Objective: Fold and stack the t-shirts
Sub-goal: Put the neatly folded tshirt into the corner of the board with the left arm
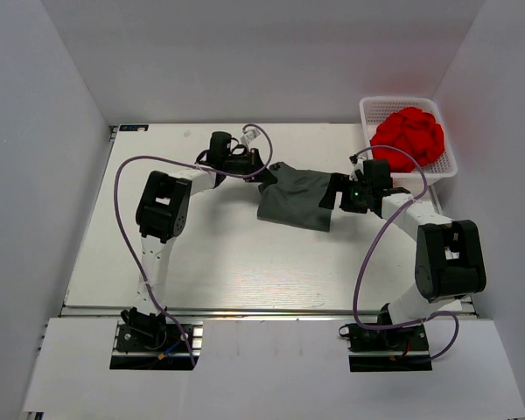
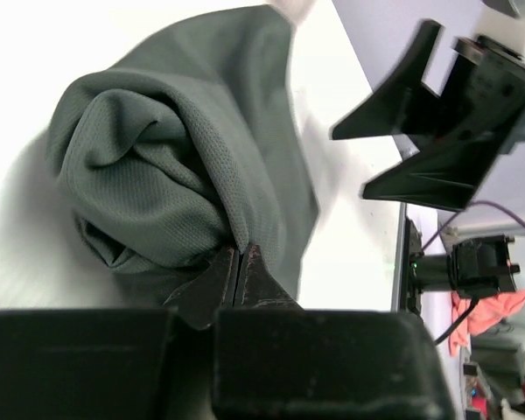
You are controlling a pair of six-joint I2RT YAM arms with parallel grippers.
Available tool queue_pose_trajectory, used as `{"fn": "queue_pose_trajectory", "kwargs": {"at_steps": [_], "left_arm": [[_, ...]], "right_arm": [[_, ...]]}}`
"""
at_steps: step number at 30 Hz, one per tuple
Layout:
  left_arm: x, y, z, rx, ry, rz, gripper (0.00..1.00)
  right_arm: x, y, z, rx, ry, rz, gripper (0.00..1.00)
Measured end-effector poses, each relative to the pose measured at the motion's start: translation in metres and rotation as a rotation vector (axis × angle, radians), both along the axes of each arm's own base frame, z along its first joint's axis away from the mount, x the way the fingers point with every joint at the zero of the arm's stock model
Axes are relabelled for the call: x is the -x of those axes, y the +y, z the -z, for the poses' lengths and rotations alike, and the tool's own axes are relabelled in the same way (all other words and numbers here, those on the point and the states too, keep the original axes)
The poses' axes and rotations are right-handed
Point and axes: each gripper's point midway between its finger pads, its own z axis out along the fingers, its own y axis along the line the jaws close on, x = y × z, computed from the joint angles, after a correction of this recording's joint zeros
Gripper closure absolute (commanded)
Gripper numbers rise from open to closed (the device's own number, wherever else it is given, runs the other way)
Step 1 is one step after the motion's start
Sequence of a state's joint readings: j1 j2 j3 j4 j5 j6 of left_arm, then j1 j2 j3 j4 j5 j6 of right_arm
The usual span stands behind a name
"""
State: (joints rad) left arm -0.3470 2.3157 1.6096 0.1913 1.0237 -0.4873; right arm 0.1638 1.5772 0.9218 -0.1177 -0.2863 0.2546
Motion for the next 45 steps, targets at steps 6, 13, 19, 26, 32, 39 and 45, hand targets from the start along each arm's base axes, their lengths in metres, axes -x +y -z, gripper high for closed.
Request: {"fn": "queue_pose_trajectory", "kwargs": {"at_steps": [6,13,19,26,32,39,45], "left_arm": [[-0.02,0.028,0.028,0.0,0.079,-0.075,1.0],[-0.033,0.065,0.052,0.009,0.155,-0.158,1.0],[-0.058,0.117,0.045,0.044,0.143,-0.238,1.0],[-0.11,0.226,0.011,0.073,0.067,-0.404,1.0],[-0.154,0.314,0.005,-0.004,0.015,-0.568,1.0],[-0.182,0.384,0.018,-0.12,0.017,-0.725,1.0],[-0.183,0.439,0.02,-0.177,0.037,-0.845,1.0]], "right_arm": [[0.0,-0.001,0.0,0.005,0.0,0.005,0.09],[-0.002,-0.004,0.001,0.017,-0.002,0.016,0.09],[-0.002,-0.005,-0.003,0.02,-0.014,0.02,0.09],[-0.002,-0.005,-0.007,0.021,-0.022,0.023,0.09],[-0.011,-0.004,-0.019,0.016,-0.053,0.023,0.09],[-0.022,-0.004,-0.028,0.02,-0.078,0.032,0.09],[-0.023,-0.005,-0.027,0.031,-0.061,0.039,0.09]]}}
